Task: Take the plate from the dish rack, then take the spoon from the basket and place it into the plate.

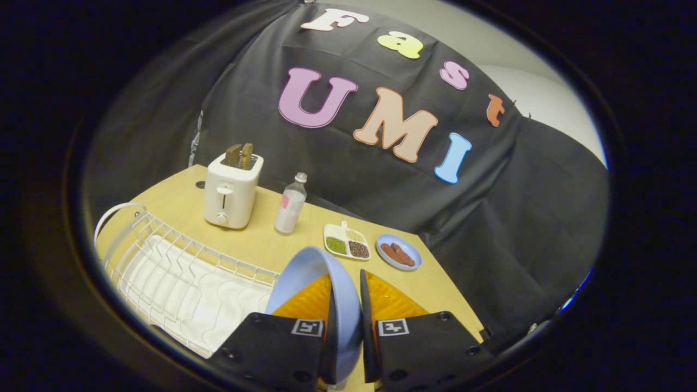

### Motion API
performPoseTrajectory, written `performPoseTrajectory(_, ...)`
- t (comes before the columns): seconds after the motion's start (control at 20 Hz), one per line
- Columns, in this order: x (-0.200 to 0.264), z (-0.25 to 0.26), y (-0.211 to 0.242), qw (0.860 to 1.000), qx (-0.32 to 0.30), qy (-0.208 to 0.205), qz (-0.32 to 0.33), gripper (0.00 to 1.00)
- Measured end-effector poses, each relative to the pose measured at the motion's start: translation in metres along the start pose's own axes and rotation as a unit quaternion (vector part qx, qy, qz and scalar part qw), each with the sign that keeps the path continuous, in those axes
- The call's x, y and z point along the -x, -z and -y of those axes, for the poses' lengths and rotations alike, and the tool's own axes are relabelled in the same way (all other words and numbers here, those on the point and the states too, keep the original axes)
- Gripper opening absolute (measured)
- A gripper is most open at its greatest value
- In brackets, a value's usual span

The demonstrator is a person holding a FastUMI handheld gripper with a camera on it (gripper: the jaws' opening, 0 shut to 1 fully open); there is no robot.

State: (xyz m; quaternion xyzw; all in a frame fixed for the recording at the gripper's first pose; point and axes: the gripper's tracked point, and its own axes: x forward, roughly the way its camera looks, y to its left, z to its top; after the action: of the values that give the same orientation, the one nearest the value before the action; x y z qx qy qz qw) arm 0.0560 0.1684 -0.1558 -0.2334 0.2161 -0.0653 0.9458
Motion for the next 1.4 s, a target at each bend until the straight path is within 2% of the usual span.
performPoseTrajectory(0.35,-0.004,0.034,-0.009,0.999,-0.037,-0.007,-0.002,0.22)
performPoseTrajectory(0.8,0.010,0.112,-0.013,0.993,-0.115,-0.029,-0.002,0.22)
performPoseTrajectory(1.2,0.019,0.164,0.014,0.986,-0.150,-0.075,0.001,0.22)
performPoseTrajectory(1.4,0.022,0.174,0.039,0.981,-0.157,-0.117,-0.008,0.22)
